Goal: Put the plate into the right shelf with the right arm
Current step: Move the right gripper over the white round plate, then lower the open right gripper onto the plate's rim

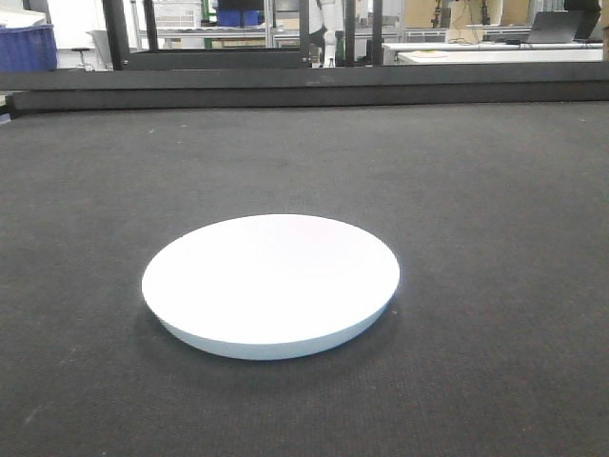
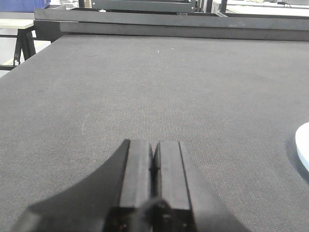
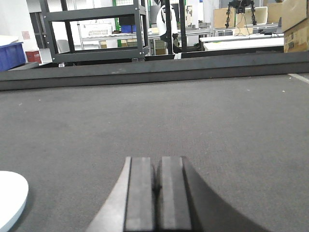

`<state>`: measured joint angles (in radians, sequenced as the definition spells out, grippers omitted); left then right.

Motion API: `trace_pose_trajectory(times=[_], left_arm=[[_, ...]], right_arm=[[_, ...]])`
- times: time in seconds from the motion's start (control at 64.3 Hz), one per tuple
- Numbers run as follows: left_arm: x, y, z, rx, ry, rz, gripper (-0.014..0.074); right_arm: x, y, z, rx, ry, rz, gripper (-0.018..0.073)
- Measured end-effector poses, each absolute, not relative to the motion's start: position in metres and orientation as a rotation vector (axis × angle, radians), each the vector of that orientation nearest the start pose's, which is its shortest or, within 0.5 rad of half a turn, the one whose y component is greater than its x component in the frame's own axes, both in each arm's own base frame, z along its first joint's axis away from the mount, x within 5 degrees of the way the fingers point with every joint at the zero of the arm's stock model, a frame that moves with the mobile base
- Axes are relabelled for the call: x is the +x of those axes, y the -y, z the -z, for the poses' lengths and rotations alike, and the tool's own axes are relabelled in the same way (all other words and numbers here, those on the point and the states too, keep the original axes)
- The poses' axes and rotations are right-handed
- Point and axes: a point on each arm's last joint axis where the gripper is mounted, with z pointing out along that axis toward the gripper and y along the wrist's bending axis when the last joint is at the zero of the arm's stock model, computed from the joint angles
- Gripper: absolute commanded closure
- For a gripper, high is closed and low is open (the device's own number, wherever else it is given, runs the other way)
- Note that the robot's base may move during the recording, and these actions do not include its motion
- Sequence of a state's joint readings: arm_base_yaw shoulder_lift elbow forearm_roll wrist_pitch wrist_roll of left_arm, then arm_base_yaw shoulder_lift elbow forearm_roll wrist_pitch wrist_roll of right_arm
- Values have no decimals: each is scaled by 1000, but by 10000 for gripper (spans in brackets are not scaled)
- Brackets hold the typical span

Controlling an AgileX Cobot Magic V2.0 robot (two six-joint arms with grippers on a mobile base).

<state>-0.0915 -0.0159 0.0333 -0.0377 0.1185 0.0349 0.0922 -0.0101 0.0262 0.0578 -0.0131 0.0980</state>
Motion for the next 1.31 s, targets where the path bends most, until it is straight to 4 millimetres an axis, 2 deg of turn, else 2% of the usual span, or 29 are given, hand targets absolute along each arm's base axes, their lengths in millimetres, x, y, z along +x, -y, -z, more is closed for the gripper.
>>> trace_pose_trajectory(times=[0.124, 0.202, 0.342, 0.482, 0.638, 0.809, 0.902, 1.011, 1.136, 1.307], left_arm=[[56, 6, -192, 75, -1618, 76, 643], [56, 6, -192, 75, -1618, 76, 643], [56, 6, -192, 75, -1618, 76, 643], [56, 6, -192, 75, -1618, 76, 643], [56, 6, -192, 75, -1618, 76, 643], [56, 6, -192, 75, -1618, 76, 643], [56, 6, -192, 75, -1618, 76, 643], [56, 6, -192, 75, -1618, 76, 643], [56, 6, -192, 75, -1618, 76, 643], [56, 6, -192, 75, -1618, 76, 643]], right_arm=[[56, -5, -206, 58, -1500, -211, 501], [54, -5, -216, 61, -1507, -218, 501], [42, -5, -259, 52, -1499, -224, 501], [39, -6, -298, 48, -1594, -230, 501], [58, -12, -334, 16, -1797, -260, 501], [96, -31, -361, -189, -2043, -342, 489], [123, -41, -368, -276, -2147, -413, 489], [157, -50, -365, -345, -2274, -484, 489], [191, -68, -349, -431, -2394, -534, 489], [221, -114, -316, -611, -2496, -600, 489]])
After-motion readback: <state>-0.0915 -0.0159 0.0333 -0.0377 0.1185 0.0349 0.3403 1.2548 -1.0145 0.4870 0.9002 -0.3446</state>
